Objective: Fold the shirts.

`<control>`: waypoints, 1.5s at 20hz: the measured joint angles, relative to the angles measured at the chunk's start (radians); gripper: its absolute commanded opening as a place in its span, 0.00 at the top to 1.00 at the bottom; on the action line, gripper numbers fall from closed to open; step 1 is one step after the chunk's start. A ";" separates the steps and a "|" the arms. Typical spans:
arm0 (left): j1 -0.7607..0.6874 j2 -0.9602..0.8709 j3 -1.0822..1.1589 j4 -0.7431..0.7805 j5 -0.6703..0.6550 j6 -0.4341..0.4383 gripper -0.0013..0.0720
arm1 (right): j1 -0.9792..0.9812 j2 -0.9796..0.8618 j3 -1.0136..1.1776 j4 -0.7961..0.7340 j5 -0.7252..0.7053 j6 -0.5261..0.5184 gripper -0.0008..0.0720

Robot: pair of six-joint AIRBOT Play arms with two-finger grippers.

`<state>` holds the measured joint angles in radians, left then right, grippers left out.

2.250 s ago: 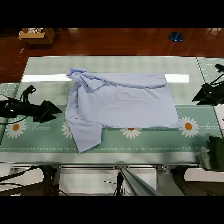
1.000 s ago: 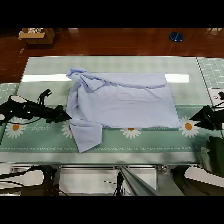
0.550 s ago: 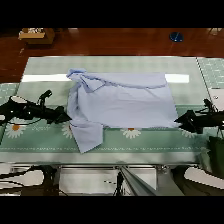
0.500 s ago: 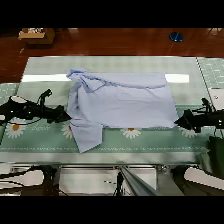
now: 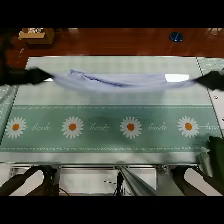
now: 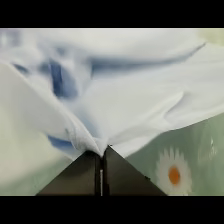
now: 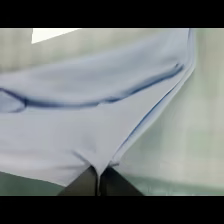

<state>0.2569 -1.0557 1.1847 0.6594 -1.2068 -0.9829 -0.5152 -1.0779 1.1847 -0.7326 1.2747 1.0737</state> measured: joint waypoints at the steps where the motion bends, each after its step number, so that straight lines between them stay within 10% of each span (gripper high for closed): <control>1: 0.000 0.056 0.081 -0.004 0.028 0.000 0.95 | 0.003 0.048 0.079 0.005 -0.034 0.005 0.95; 8: 0.000 0.369 0.498 0.085 0.174 -0.022 0.95 | 0.012 0.320 0.500 -0.120 -0.180 0.208 0.95; 13: 0.000 0.532 0.566 0.251 0.059 -0.233 0.95 | 0.012 0.458 0.591 -0.332 0.016 0.372 0.95; 20: 0.000 0.642 0.597 0.351 -0.212 -0.449 0.95 | 0.013 0.597 0.612 -0.502 0.275 0.416 0.95; 30: 0.000 0.561 0.752 0.322 -0.268 -0.533 0.95 | 0.013 0.535 0.694 -0.504 0.359 0.422 0.95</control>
<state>0.2569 -0.4946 1.9366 0.9813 -1.4746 -1.5158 -0.5022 -0.5426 1.8782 -1.2362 1.6333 1.4960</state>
